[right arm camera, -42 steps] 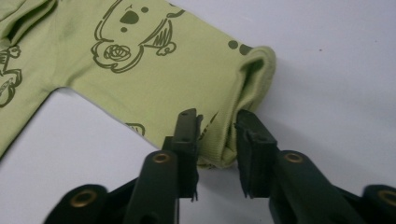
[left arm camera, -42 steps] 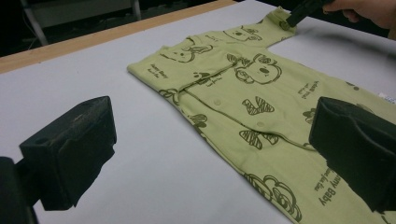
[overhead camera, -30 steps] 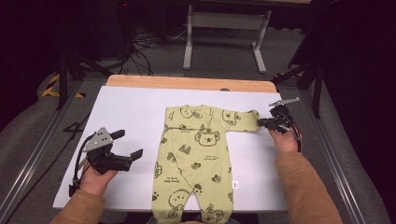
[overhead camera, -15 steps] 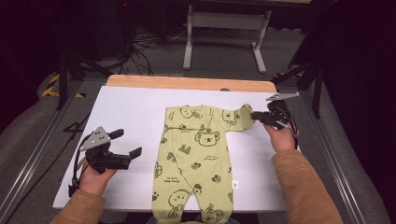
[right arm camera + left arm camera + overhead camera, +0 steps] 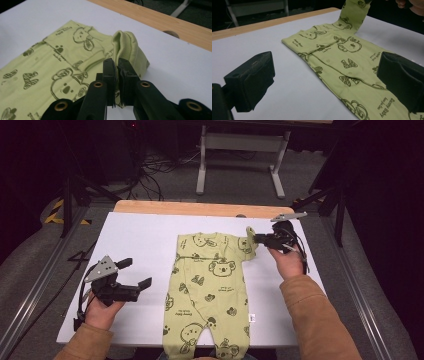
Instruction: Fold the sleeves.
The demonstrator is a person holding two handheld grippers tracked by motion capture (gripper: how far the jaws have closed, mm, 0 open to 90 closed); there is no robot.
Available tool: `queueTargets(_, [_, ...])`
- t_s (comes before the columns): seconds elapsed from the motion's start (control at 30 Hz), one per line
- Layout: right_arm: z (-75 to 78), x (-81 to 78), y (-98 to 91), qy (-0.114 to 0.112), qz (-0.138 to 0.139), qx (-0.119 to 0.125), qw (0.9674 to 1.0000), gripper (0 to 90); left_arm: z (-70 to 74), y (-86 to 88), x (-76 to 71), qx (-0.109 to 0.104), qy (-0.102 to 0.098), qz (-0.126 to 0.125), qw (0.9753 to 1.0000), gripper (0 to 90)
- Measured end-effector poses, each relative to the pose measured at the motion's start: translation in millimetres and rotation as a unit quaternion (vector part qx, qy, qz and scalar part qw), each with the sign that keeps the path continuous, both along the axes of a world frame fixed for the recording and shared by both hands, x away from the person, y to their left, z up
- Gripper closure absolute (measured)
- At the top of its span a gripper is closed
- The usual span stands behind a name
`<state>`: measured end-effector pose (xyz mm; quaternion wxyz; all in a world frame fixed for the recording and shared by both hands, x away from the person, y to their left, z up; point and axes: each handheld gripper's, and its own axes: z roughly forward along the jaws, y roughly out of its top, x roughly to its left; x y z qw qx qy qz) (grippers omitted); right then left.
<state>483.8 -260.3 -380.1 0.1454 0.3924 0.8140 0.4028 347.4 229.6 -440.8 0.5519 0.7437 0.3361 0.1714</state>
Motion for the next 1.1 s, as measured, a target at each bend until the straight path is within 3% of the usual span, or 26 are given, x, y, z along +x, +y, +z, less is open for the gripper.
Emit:
queueTargets(0.43, [6.1, 9.7, 56.0, -0.003, 0.042, -0.012, 0.9990, 84.6, 0.5, -0.4, -1.1, -0.004, -0.003, -0.003, 1.0000, 2.3])
queueTargets(0.7, [-0.3, 16.3, 82.4, 0.005, 0.056, -0.018, 0.9983, 84.6, 0.7, -1.5, -1.6, -0.007, -0.005, -0.007, 0.9999, 2.3])
queueTargets(0.9, [-7.4, 20.9, 98.5, 0.010, 0.060, -0.026, 0.9978, 84.6, 0.4, -1.7, -1.5, -0.007, -0.004, -0.008, 0.9999, 2.3])
queueTargets(1.1, [-12.8, 27.1, 103.2, 0.014, 0.054, -0.017, 0.9983, 84.6, 0.6, -2.3, -2.0, -0.007, -0.006, -0.008, 0.9999, 2.3])
